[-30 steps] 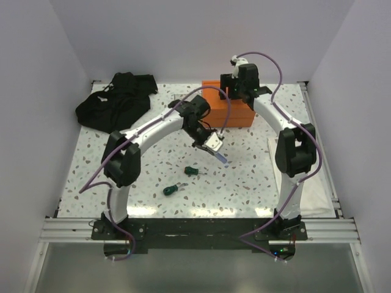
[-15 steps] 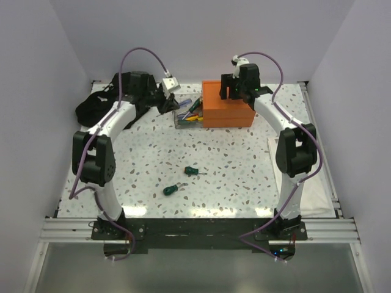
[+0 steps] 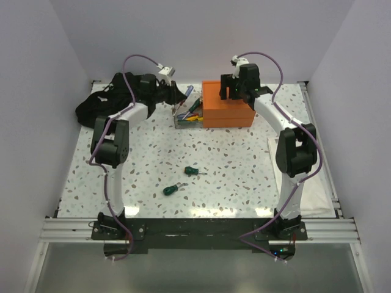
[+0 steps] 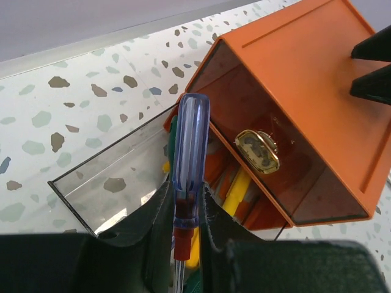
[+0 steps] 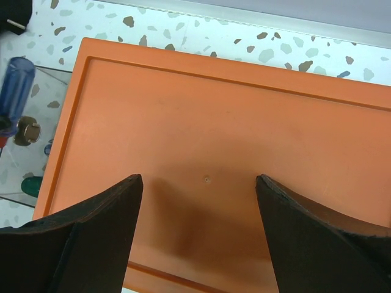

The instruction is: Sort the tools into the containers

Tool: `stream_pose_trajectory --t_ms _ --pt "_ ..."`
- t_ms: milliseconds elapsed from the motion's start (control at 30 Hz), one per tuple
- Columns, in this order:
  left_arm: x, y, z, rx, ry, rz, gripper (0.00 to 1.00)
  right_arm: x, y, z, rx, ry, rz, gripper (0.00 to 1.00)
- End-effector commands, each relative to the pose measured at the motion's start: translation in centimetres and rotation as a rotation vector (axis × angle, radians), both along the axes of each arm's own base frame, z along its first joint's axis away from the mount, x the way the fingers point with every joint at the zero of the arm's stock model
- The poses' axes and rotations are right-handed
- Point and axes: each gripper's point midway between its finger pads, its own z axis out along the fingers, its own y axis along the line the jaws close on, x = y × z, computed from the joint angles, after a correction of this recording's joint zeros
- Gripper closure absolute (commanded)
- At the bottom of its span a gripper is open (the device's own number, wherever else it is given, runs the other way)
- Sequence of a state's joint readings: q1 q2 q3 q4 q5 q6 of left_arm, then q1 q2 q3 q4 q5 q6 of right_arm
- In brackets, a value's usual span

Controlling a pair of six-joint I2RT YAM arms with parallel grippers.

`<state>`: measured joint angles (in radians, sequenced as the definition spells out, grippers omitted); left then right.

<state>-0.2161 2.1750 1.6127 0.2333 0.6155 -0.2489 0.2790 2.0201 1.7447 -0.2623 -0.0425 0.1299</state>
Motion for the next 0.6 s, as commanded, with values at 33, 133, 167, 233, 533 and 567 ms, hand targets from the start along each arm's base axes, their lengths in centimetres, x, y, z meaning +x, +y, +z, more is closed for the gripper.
stream_pose_trajectory --t_ms 33,133,167,233,533,567 --pt "1.9 -0.6 1.7 -0.101 -0.045 0.073 1.0 -1.5 -1.5 -3.1 -0.055 0.104 -0.02 0.21" --pt "1.9 -1.4 1.4 -0.118 -0.036 0.064 1.0 -1.5 -1.5 -3.5 -0.06 0.109 -0.02 0.21" --pt "2.0 -1.6 0.9 -0.127 -0.014 0.074 1.0 -1.5 -1.4 -3.8 -0.059 0.116 -0.019 0.21" --pt "2.0 -2.2 0.4 -0.13 0.014 0.082 1.0 -1.5 -1.3 -3.8 -0.061 0.115 -0.016 0.2" --pt "1.6 -1.7 -1.1 -0.117 0.105 0.18 0.52 -1.5 -1.0 -3.8 -0.082 0.109 -0.005 0.19" --pt "1.5 -1.3 -0.1 -0.129 0.093 0.17 0.5 -1.4 -1.1 -3.8 -0.083 0.107 -0.007 0.19"
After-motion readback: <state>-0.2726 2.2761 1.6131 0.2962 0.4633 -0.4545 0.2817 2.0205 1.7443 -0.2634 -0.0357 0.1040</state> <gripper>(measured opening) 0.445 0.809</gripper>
